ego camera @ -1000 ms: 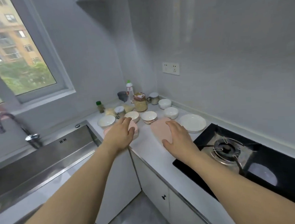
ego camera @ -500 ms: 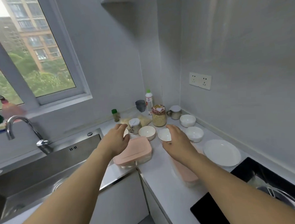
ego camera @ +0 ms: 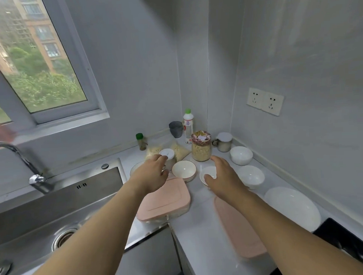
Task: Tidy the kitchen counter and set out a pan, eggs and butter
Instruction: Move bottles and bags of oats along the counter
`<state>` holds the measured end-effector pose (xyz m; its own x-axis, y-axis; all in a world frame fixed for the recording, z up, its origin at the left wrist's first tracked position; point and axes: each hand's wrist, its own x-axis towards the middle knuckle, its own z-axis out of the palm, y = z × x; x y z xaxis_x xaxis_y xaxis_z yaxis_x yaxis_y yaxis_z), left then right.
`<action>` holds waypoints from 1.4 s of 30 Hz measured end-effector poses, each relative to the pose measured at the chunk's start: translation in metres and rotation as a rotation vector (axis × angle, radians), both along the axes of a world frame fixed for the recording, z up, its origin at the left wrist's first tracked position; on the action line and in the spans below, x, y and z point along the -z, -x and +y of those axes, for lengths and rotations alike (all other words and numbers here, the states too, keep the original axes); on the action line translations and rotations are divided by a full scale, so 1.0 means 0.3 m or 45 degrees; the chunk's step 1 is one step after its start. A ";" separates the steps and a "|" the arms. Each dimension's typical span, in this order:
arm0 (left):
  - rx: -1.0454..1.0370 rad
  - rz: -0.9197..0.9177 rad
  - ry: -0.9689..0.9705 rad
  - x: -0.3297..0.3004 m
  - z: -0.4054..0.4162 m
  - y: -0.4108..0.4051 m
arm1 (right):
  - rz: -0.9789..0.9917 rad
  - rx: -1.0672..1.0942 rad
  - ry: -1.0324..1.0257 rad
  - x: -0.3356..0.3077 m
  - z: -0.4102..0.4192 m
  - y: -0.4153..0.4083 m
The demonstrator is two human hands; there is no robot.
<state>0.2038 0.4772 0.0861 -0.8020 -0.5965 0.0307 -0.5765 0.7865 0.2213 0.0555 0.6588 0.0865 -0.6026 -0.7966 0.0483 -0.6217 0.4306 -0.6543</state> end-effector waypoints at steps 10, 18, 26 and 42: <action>-0.053 -0.073 -0.082 0.017 -0.479 0.118 | -0.092 0.065 -0.155 0.031 -0.370 0.096; 0.093 -0.201 -0.220 0.095 -0.728 0.335 | -0.153 0.231 -0.204 0.107 -0.594 0.230; 0.214 -0.511 -0.224 0.253 -0.805 0.518 | -0.199 0.499 -0.291 0.200 -0.689 0.383; 0.266 -0.883 -0.234 0.415 -0.842 0.718 | -0.377 1.164 -0.386 0.423 -0.967 0.955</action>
